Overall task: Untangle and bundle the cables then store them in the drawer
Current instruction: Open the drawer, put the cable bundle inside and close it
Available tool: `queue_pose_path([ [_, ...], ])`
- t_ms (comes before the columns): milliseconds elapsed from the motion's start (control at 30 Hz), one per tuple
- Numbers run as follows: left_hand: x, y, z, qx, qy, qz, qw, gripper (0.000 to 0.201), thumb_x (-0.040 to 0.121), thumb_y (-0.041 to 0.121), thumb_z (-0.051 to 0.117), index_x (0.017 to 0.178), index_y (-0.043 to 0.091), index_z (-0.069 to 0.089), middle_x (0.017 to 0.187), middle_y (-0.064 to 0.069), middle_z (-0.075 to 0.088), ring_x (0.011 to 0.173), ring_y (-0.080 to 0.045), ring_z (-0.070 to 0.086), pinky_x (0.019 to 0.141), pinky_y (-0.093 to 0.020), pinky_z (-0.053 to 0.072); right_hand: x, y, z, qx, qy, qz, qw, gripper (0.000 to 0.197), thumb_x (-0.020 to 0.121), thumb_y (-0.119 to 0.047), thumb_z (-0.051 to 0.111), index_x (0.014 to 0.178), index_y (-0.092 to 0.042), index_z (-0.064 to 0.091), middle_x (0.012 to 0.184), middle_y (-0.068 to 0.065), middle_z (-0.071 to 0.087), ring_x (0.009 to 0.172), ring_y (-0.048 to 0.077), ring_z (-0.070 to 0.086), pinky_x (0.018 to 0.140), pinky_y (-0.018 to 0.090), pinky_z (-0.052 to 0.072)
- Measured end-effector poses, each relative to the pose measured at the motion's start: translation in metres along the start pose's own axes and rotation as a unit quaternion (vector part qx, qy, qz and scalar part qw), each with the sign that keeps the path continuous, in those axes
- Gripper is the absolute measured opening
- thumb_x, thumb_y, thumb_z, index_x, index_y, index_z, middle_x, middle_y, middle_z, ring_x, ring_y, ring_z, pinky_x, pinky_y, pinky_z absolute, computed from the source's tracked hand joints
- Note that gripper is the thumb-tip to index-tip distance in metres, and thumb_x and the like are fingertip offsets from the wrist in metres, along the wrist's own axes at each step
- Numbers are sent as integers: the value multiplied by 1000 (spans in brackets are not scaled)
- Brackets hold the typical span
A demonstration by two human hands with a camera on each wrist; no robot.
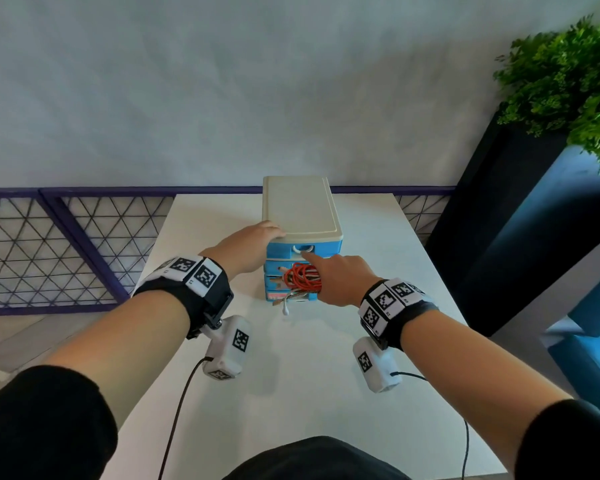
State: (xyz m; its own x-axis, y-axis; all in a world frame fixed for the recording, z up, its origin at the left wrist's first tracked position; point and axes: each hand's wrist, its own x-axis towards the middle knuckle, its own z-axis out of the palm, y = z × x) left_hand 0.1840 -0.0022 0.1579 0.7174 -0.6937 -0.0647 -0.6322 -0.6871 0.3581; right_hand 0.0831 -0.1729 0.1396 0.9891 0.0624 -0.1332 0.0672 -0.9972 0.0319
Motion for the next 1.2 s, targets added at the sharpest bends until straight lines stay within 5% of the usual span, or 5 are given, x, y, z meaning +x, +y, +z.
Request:
queue_pose_path([
  [267,11,-9,-2,28,-29,3,999,64,77,-19,36,131,11,52,134,-6,49,120,-26,49,101,-43,41,16,2,-7,29,-31,9,999,62,82,-26,57,139,-25,34,108,4,65,89,25,63,69,32,45],
  [600,24,-13,-3,43,39,0,998,20,87,15,62,106,15,66,109,-2,59,100,-23,56,88,-42,47,-1,4,-38,88,-147,-41,984,36,77,-25,67,111,-25,54,97,-1,63,77,16,56,64,25,42],
  [767,22,-10,-3,67,0,10,998,52,66,31,83,110,16,57,109,3,51,98,-17,51,82,-38,48,-12,13,-52,136,-200,-38,970,18,78,-17,65,93,-20,55,75,-2,59,59,13,53,56,21,44],
  [933,24,-5,0,89,-28,19,995,65,57,36,86,104,14,47,102,1,42,97,-22,48,80,-39,48,-14,31,-86,209,-186,-5,960,18,80,-14,65,96,-19,59,82,1,64,65,13,59,64,24,53],
  [1200,17,-4,-1,153,-178,-25,972,123,31,78,73,127,21,23,130,0,23,126,-24,23,103,-52,36,-5,27,-85,164,-82,113,977,20,76,-22,62,92,-11,57,76,6,66,54,17,62,50,25,52],
])
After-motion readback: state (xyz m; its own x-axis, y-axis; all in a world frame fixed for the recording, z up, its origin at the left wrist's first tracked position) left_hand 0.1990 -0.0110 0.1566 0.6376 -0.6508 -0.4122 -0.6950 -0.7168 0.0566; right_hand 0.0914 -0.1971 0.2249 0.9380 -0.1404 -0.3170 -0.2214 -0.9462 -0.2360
